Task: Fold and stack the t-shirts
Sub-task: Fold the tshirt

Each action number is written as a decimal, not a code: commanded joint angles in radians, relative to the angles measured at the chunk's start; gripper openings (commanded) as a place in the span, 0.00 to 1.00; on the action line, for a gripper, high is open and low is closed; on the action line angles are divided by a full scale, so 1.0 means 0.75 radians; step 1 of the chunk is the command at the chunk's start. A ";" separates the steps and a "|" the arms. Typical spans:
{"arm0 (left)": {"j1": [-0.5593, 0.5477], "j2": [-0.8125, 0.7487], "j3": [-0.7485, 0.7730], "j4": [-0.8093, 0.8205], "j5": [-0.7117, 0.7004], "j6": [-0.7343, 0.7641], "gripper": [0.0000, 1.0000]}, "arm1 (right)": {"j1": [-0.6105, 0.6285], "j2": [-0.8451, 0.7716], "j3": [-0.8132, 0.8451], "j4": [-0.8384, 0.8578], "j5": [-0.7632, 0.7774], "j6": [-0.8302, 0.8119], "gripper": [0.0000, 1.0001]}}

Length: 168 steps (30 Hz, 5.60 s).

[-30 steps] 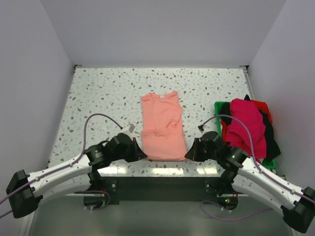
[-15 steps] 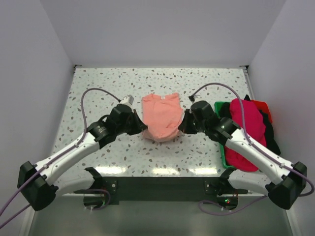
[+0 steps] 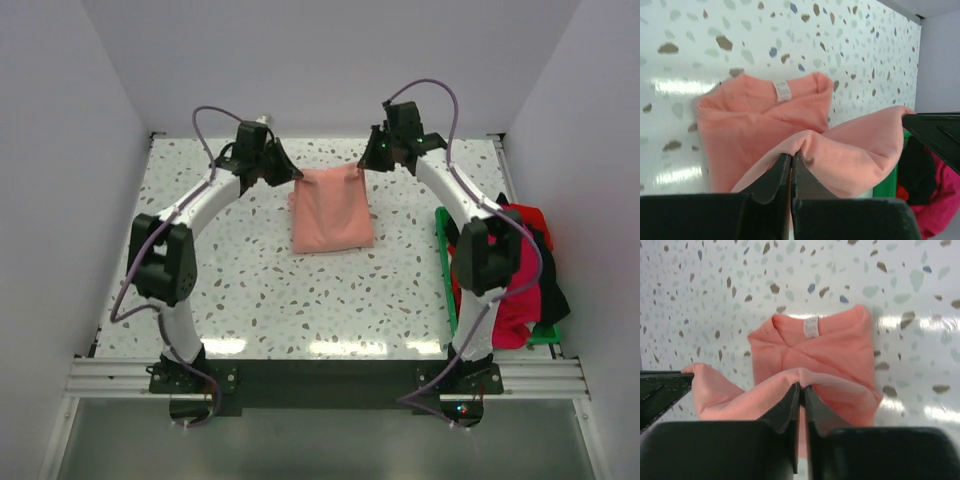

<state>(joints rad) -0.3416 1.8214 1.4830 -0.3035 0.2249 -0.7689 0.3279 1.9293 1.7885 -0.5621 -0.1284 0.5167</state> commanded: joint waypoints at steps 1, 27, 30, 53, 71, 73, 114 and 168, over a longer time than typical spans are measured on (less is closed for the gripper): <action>0.089 0.282 0.250 0.045 0.130 0.066 0.03 | -0.055 0.258 0.265 -0.015 -0.140 -0.063 0.23; 0.067 0.365 0.141 0.180 -0.024 0.111 0.40 | 0.078 0.221 0.045 0.115 0.296 -0.196 0.63; 0.065 0.439 0.205 0.167 -0.052 0.123 0.40 | 0.078 0.305 0.131 0.142 0.337 -0.235 0.63; 0.089 0.529 0.373 0.131 -0.226 0.199 0.39 | 0.064 0.665 0.466 0.220 0.367 -0.212 0.52; 0.089 0.627 0.455 0.116 -0.257 0.201 0.26 | 0.031 0.655 0.463 0.232 0.329 -0.194 0.20; 0.089 0.631 0.461 0.120 -0.255 0.201 0.24 | 0.025 0.633 0.452 0.238 0.331 -0.192 0.15; -0.203 0.226 -0.189 0.292 -0.453 0.025 0.33 | -0.067 0.522 0.056 0.238 0.274 -0.055 0.00; -0.134 -0.035 -0.413 0.182 -0.480 -0.008 0.33 | 0.105 0.015 -0.384 0.228 0.085 -0.137 0.00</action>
<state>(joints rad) -0.4454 1.8011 1.1355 -0.1753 -0.1432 -0.7815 0.4084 2.0182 1.4776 -0.3969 -0.0700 0.4252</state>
